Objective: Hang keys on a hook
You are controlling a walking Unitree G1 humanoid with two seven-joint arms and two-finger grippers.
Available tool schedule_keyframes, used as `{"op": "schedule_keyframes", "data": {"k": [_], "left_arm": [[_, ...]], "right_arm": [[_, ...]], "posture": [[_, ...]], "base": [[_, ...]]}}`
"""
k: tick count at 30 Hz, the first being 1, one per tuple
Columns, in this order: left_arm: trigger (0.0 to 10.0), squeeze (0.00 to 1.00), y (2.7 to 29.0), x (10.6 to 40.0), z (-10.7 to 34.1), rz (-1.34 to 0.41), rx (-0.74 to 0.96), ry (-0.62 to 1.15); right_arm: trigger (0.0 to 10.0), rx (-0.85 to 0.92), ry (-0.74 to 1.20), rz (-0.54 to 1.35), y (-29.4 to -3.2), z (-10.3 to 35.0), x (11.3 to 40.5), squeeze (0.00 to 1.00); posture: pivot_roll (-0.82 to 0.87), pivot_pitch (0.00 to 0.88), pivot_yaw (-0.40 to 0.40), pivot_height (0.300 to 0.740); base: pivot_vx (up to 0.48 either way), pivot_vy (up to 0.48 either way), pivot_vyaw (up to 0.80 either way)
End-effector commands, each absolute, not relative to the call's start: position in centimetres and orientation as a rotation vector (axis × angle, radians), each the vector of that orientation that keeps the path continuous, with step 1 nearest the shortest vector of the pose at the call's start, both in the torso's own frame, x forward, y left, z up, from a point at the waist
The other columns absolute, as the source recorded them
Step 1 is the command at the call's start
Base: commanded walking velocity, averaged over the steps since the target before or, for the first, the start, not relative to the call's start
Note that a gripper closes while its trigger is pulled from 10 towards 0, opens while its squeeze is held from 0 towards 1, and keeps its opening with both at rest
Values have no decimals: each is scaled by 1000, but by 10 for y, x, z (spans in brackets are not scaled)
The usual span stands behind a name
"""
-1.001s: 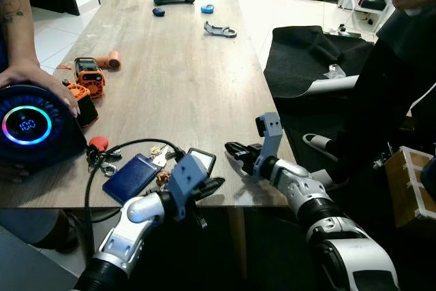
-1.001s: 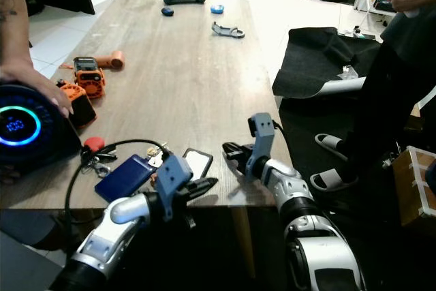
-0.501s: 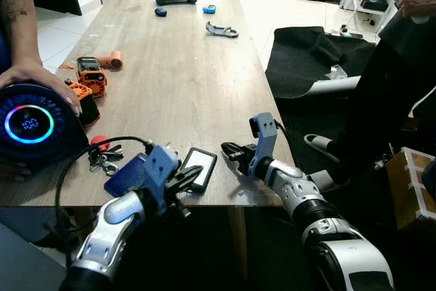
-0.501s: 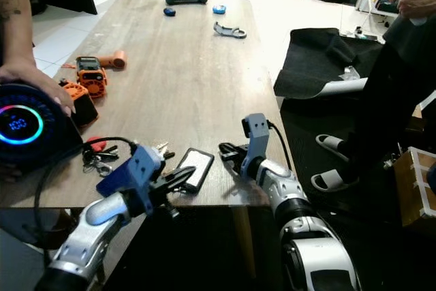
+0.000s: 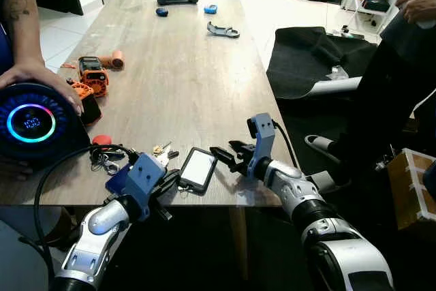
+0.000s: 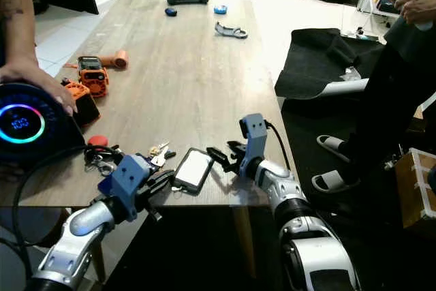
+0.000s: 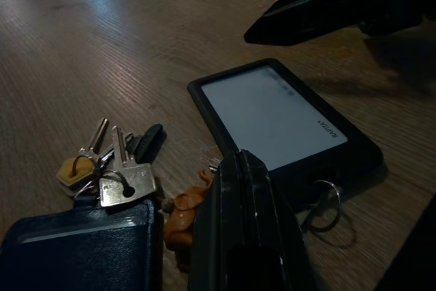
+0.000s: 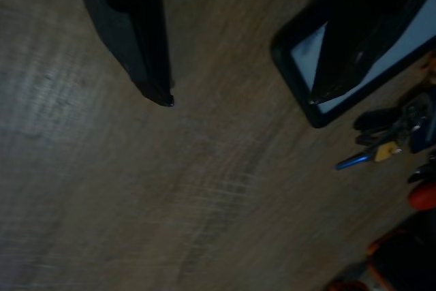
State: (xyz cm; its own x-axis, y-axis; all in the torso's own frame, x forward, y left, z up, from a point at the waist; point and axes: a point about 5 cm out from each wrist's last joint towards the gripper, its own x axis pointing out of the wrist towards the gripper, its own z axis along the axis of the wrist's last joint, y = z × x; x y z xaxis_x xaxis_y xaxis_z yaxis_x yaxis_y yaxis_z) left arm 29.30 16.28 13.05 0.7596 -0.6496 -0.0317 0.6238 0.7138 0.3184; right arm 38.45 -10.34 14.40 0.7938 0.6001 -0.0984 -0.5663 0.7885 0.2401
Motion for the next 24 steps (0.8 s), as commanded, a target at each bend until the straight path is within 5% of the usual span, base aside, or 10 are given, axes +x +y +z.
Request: {"op": "schedule_keyframes", "data": {"k": [1, 24], "left_arm": [[10000, 0, 167, 289, 125, -725, 360, -52], [10000, 0, 118, 283, 111, -878, 367, -33]], "right_arm": [[10000, 219, 225, 600, -108, 132, 382, 8], [10000, 269, 254, 623, -97, 137, 384, 0]], "posture": [[86, 157, -60, 740], [84, 159, -58, 740]], "base": [[0, 0, 0], [0, 0, 0]]}}
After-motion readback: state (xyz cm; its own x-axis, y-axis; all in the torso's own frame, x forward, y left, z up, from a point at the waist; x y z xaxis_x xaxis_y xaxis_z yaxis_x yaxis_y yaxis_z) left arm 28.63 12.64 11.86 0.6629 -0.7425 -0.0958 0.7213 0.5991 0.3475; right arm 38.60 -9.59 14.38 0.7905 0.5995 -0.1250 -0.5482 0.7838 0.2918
